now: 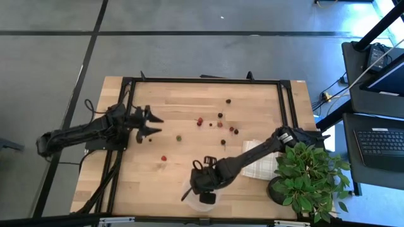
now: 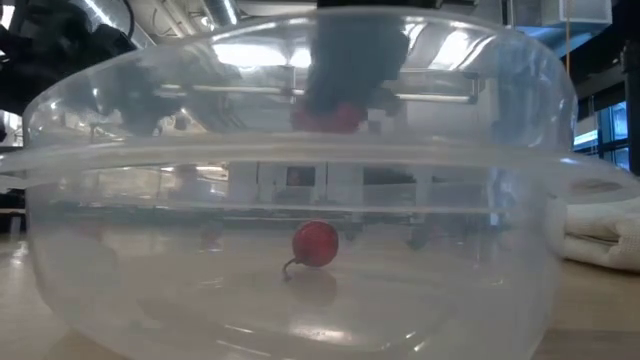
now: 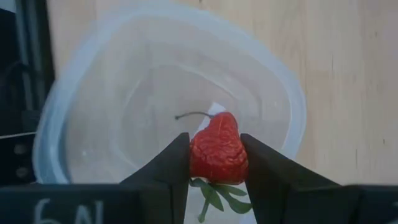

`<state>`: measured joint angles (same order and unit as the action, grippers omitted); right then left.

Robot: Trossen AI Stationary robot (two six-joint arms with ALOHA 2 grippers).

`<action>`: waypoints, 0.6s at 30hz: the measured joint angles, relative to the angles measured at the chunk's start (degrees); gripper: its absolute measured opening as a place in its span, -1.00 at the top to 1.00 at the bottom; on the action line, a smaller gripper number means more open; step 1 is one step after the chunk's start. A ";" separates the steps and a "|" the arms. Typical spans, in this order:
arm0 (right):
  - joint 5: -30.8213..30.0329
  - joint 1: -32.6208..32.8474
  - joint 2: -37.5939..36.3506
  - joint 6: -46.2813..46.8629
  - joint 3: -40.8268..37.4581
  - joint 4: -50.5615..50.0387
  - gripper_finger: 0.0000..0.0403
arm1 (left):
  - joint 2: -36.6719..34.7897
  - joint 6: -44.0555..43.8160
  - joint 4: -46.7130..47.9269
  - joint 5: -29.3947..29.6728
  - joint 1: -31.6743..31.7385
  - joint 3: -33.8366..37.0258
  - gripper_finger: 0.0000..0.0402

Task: Pick and placing Produce into tupperware
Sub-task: Put the red strawberry in the bottom transparent bin

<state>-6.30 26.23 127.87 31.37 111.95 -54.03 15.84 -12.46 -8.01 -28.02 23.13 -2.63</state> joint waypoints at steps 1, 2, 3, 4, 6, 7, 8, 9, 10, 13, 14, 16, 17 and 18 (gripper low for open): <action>-0.04 0.12 0.00 0.46 -0.48 0.02 0.37 | 0.00 0.27 0.00 -0.06 -1.78 0.00 -0.10; -0.06 0.23 0.00 1.18 -0.89 0.09 0.37 | 0.01 0.65 0.00 0.20 -3.68 0.00 -0.10; -0.06 0.23 0.00 1.59 -1.36 0.30 0.37 | 0.00 0.82 0.00 1.35 -5.73 0.00 -0.10; -0.07 0.23 0.00 1.97 -1.81 0.55 0.37 | 0.02 0.85 0.00 3.19 -7.97 0.00 -0.10; -0.07 0.23 0.00 2.96 -2.68 0.70 0.37 | 0.28 0.92 -0.02 7.83 -12.50 0.00 -0.10; -0.07 0.23 0.01 3.04 -2.95 0.66 0.37 | 0.40 1.07 0.03 10.42 -14.80 0.00 -0.10; -0.07 0.23 0.02 3.03 -3.25 0.89 0.37 | 0.45 1.36 0.03 12.87 -17.14 0.00 -0.10; -0.07 0.23 0.02 2.98 -3.58 1.30 0.37 | 0.59 1.76 -0.07 15.35 -19.47 0.00 -0.10; -0.07 0.23 0.02 2.91 -3.66 1.45 0.37 | 0.85 2.16 -0.13 17.53 -21.77 0.00 -0.10; -0.07 0.23 0.04 2.86 -3.70 1.63 0.37 | 1.76 2.31 -0.25 23.70 -28.64 -0.26 -0.10; -0.07 0.23 0.04 2.85 -3.70 1.69 0.37 | 2.20 2.33 -0.25 25.88 -30.76 -0.63 -0.10; -0.07 0.23 0.04 2.83 -3.70 1.73 0.37 | 3.42 2.34 -0.37 29.74 -35.03 -1.48 -0.10; -0.07 0.23 0.04 2.82 -3.70 1.98 0.37 | 4.37 2.33 -0.42 31.44 -37.06 -1.82 -0.10; -0.06 0.23 0.04 2.80 -3.70 2.43 0.37 | 5.51 2.30 -0.37 33.33 -39.05 -2.09 -0.10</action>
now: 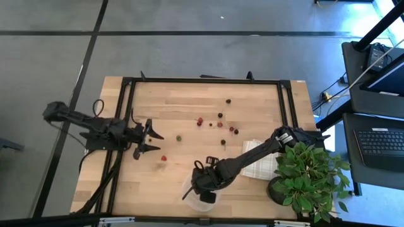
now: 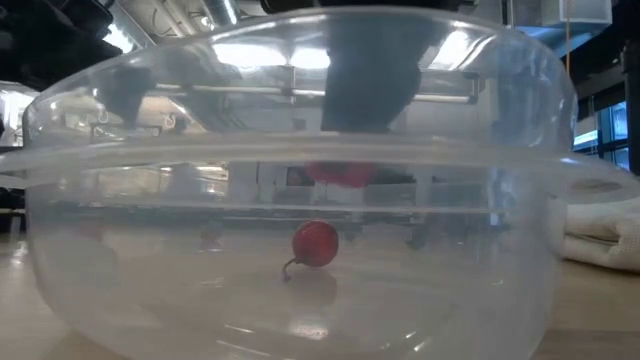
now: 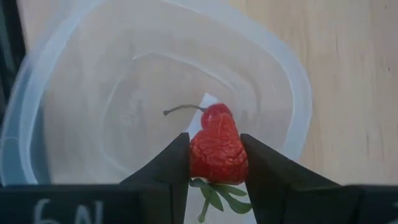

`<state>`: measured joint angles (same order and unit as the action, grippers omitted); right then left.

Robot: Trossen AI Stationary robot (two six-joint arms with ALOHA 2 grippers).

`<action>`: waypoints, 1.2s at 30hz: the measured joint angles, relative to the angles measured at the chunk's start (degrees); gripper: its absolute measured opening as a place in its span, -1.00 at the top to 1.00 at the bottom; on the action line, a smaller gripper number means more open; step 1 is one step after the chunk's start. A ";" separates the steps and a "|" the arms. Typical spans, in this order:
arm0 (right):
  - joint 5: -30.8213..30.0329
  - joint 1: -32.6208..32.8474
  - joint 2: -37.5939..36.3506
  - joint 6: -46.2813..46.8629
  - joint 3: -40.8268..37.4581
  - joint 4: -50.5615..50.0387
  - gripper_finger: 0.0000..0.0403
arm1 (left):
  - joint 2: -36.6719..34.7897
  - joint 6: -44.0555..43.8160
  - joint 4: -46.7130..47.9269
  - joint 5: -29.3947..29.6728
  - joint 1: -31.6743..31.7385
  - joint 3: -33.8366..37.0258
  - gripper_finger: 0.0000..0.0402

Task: Pick and placing Produce into tupperware
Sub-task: Put the red strawberry in the bottom transparent bin, then put the raspberry in the bottom transparent bin

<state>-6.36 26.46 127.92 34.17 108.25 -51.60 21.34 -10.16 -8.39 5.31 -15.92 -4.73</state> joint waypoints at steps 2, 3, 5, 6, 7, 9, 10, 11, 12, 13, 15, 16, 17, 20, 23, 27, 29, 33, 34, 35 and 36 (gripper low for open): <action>0.00 0.00 0.00 -0.11 0.00 0.67 0.37 | 2.62 -0.89 0.09 3.95 -3.66 -0.48 -0.10; -0.01 0.00 0.00 -0.17 0.00 1.17 0.37 | 4.10 -1.66 0.09 6.09 -5.36 -0.78 -0.10; -0.01 0.00 0.00 -0.45 0.00 2.29 0.36 | 7.30 -3.15 0.11 9.91 -8.55 -1.40 -0.10; -0.01 0.00 0.00 -1.23 0.00 2.82 0.36 | 8.95 -4.04 0.15 11.75 -9.95 -1.79 -0.10; -0.01 0.00 0.00 -1.51 0.00 3.31 0.36 | 10.63 -5.18 -0.04 13.49 -11.29 -2.22 -0.10; -0.01 0.00 -0.01 -1.75 0.00 4.37 0.36 | 13.92 -7.55 -0.33 16.66 -13.75 -3.24 -0.10; -0.01 0.00 0.00 -1.86 0.00 4.86 0.36 | 15.56 -8.65 -0.55 18.09 -14.87 -3.88 -0.10; -0.01 0.00 0.00 -2.03 0.00 4.81 0.36 | 17.14 -9.35 -0.84 19.56 -15.89 -4.45 -0.10; -0.01 0.00 0.00 -2.37 0.00 4.68 0.36 | 18.68 -9.98 -0.79 20.94 -16.76 -5.09 -0.10; 0.00 0.00 0.00 -2.46 0.00 4.68 0.34 | 20.09 -10.43 -0.75 22.09 -17.46 -5.81 -0.10; -0.01 0.00 -0.01 -2.85 0.00 4.70 0.30 | 22.35 -11.63 -0.74 23.01 -18.27 -7.22 -0.10; -0.01 0.00 0.00 -2.97 0.00 4.66 0.28 | 23.26 -12.11 -0.83 23.02 -18.47 -7.91 -0.10; -0.01 0.00 0.00 -3.05 0.00 4.60 0.25 | 23.92 -12.23 -0.83 22.83 -18.56 -8.44 -0.10; -0.01 0.00 0.00 -2.93 0.00 4.50 0.15 | 25.04 -12.22 -0.79 21.39 -18.64 -9.24 -0.10; -0.01 0.00 0.00 -3.15 0.00 4.47 0.06 | 25.14 -12.21 -1.12 20.86 -18.64 -9.36 -0.10; -0.01 0.00 0.00 -3.15 0.00 4.47 -0.04 | 25.14 -12.21 -1.26 20.80 -18.64 -9.36 -0.10; -0.01 0.00 -0.01 -3.17 0.00 4.47 -0.07 | 25.14 -12.21 -1.29 20.78 -18.64 -9.36 -0.10; -0.01 0.00 0.00 -4.19 0.04 3.83 -0.12 | 25.14 -12.21 -1.26 20.74 -18.63 -9.36 -0.10; -0.04 -0.06 0.00 -5.37 0.39 2.86 -0.13 | 25.14 -12.21 -1.27 20.74 -18.62 -9.36 -0.10; -0.09 -0.17 0.00 -6.12 0.84 1.89 -0.14 | 25.14 -12.21 -1.29 20.76 -18.62 -9.36 -0.10; -0.16 -0.20 0.00 -6.04 1.37 1.30 -0.14 | 25.12 -12.21 -1.29 20.74 -18.60 -9.36 -0.10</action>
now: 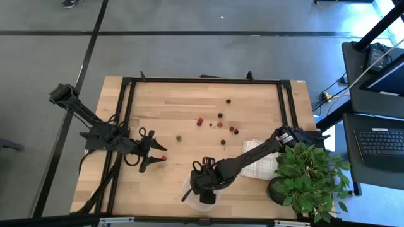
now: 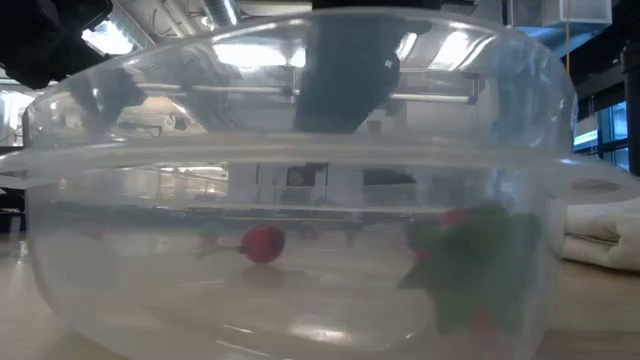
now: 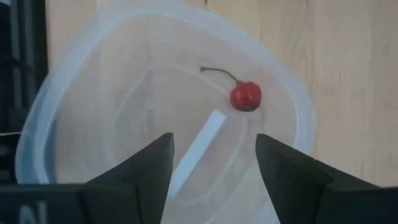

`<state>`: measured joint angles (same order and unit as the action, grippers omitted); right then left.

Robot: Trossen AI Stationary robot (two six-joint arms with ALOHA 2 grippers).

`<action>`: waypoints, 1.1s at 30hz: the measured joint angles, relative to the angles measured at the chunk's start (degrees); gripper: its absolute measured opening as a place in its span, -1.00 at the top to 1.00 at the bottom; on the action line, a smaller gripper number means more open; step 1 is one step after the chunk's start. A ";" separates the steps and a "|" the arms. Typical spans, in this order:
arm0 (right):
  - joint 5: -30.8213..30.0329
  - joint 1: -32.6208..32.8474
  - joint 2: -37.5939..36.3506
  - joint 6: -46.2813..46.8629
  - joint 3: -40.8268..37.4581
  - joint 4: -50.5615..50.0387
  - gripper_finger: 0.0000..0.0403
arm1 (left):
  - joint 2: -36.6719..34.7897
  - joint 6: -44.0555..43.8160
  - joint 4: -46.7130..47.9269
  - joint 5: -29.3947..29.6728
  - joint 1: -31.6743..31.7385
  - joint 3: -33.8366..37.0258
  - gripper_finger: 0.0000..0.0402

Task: Pick and placing Produce into tupperware
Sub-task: Put the raspberry in the bottom transparent bin

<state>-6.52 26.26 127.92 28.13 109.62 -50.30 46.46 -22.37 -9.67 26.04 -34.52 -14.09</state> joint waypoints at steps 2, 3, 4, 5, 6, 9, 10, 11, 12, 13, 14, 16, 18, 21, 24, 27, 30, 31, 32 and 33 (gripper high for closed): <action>-0.09 0.00 -0.01 -0.58 1.23 -0.17 -0.14 | 0.00 0.00 0.00 0.00 0.00 0.00 -0.10; -0.35 0.00 -0.15 -1.58 1.71 -0.55 -0.14 | 0.00 0.00 0.00 0.00 0.00 0.00 -0.10; -0.75 0.00 -0.44 -2.51 1.92 -1.03 -0.13 | 0.00 0.00 0.00 0.00 0.00 0.00 -0.10; -1.43 0.02 -1.03 -3.30 1.97 -1.52 -0.13 | 0.00 0.02 0.00 0.00 0.00 0.00 -0.10; -2.63 0.02 -1.70 -4.47 1.97 -2.42 -0.12 | 0.00 0.00 0.00 0.00 0.00 0.00 -0.10; -7.58 0.04 -4.06 -4.69 1.99 -7.36 -0.12 | 0.00 0.02 -0.02 0.00 0.00 0.00 -0.10; -8.90 0.04 -4.80 -4.70 1.98 -8.45 -0.12 | 0.00 0.00 -0.04 0.00 0.00 0.00 -0.10; -10.07 0.04 -5.64 -4.87 1.98 -9.14 -0.12 | 0.00 0.02 -0.04 0.00 0.00 0.00 -0.10; -10.84 0.04 -6.38 -5.51 1.82 -9.39 -0.13 | 0.00 0.01 -0.02 0.01 0.00 0.00 -0.10; -11.17 0.02 -7.22 -6.18 1.60 -8.98 -0.13 | 0.00 0.02 -0.02 0.00 0.00 0.00 -0.10; -11.51 0.02 -8.14 -7.52 1.24 -8.60 -0.14 | 0.00 0.02 -0.03 0.00 0.00 0.00 -0.10; -11.94 0.04 -10.07 -9.46 -0.36 -6.82 -0.14 | 0.00 0.02 -0.04 0.00 0.00 0.00 -0.10; -11.87 -0.39 -11.99 -11.74 -3.03 -4.64 -0.13 | 0.00 0.02 -0.04 0.00 0.00 0.00 -0.10; -11.87 -1.63 -16.30 -13.41 -10.15 0.48 -0.12 | 0.00 0.02 -0.01 -0.01 0.00 0.00 -0.10; -11.85 -2.91 -22.88 -12.78 -20.24 6.61 -0.12 | 0.00 0.03 0.07 -0.91 0.00 0.00 -0.10; -11.55 -3.34 -31.06 -11.52 -31.33 15.09 -0.13 | 0.00 0.53 0.11 -3.18 0.00 0.00 -0.10; -11.46 -3.34 -39.46 -11.72 -42.70 25.22 -0.14 | 0.00 2.54 0.17 -6.10 0.00 0.00 -0.10; -11.48 -3.34 -42.13 -11.84 -46.40 28.87 -0.14 | -0.02 3.35 0.20 -6.95 0.00 0.00 -0.10; -11.58 -3.34 -44.55 -11.90 -49.88 32.50 -0.13 | -0.01 3.99 0.32 -7.74 0.00 0.00 -0.10; -11.76 -3.39 -46.77 -11.94 -53.35 36.50 -0.13 | -0.01 4.62 0.66 -8.48 0.00 0.00 -0.10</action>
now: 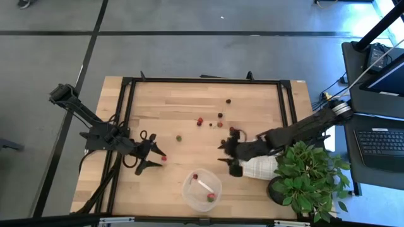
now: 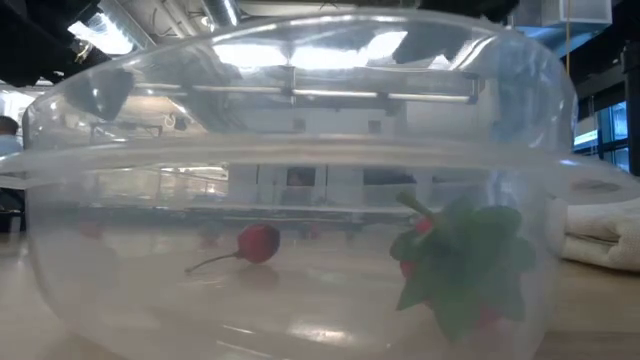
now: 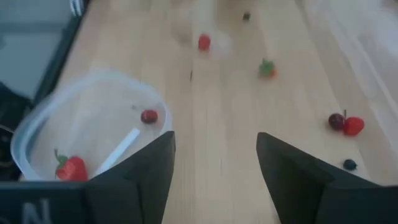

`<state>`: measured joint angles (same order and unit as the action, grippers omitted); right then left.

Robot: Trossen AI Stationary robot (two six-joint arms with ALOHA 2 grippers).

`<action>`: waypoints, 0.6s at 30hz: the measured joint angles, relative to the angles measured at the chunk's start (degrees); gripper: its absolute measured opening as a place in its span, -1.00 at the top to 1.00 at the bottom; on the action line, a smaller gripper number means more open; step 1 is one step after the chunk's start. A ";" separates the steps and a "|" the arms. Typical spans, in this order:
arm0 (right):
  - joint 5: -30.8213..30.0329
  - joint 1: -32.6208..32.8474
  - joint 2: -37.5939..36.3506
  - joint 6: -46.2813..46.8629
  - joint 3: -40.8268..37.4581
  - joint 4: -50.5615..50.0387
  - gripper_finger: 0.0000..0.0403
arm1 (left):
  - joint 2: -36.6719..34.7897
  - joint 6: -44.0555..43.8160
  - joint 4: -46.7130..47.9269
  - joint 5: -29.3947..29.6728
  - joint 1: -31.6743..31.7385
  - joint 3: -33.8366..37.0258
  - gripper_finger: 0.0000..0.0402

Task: Pick and placing Produce into tupperware
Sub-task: Put the raspberry in the bottom transparent bin

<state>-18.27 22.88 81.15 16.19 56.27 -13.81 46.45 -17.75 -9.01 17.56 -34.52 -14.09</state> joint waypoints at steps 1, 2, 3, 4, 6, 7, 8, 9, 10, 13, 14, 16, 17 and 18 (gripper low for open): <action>-0.11 -0.02 -1.98 -0.17 -3.27 3.66 -0.12 | -0.01 0.27 0.43 -0.63 0.00 0.00 -0.10; -0.12 -0.01 -3.78 -0.43 -6.25 6.97 -0.12 | 0.01 0.34 0.79 -0.73 -0.02 0.00 -0.10; -0.14 0.00 -5.34 -1.03 -9.16 10.04 -0.12 | 0.01 0.34 1.16 -0.71 -0.02 0.00 -0.10; -0.12 0.00 -6.62 -1.51 -11.65 13.01 -0.12 | 0.00 0.34 1.56 -0.62 -0.02 0.00 -0.10; -0.12 -0.01 -8.58 -1.73 -16.10 17.74 -0.13 | -0.01 0.36 2.89 -0.01 0.23 0.00 -0.10; -0.10 -0.15 -9.18 -1.71 -18.00 19.94 -0.13 | 0.01 0.32 3.78 0.13 0.66 0.00 -0.10; -0.10 -0.34 -9.56 -1.71 -19.62 22.12 -0.13 | 0.01 0.11 4.71 0.29 1.25 0.00 -0.10; -0.12 -0.58 -9.87 -1.69 -21.12 24.36 -0.14 | 0.07 -0.05 5.56 0.30 1.98 0.02 -0.10; -0.14 -0.86 -10.05 -1.70 -22.32 26.31 -0.14 | 0.32 -0.16 6.55 0.29 2.87 -0.09 -0.10; -0.13 -1.97 -10.04 -1.69 -24.70 30.61 -0.14 | 1.61 -1.20 13.70 -0.42 6.07 -2.94 -0.10; -0.13 -2.33 -10.04 -1.70 -25.06 31.20 -0.14 | 2.37 -1.17 15.95 -1.39 7.10 -4.50 -0.10; -0.13 -3.03 -10.04 -1.71 -25.26 31.39 -0.14 | 4.13 -1.16 21.87 -3.19 8.80 -7.59 -0.10; -0.12 -3.29 -10.04 -1.71 -25.26 31.49 -0.14 | 5.36 -1.14 25.19 -3.81 9.52 -9.15 -0.10; -0.14 -3.46 -10.04 -1.71 -25.26 31.68 -0.14 | 6.64 -1.10 28.03 -4.03 9.96 -10.62 -0.10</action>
<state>-18.41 19.42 71.11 14.48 31.00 17.87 53.09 -18.85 19.03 13.53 -24.57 -24.71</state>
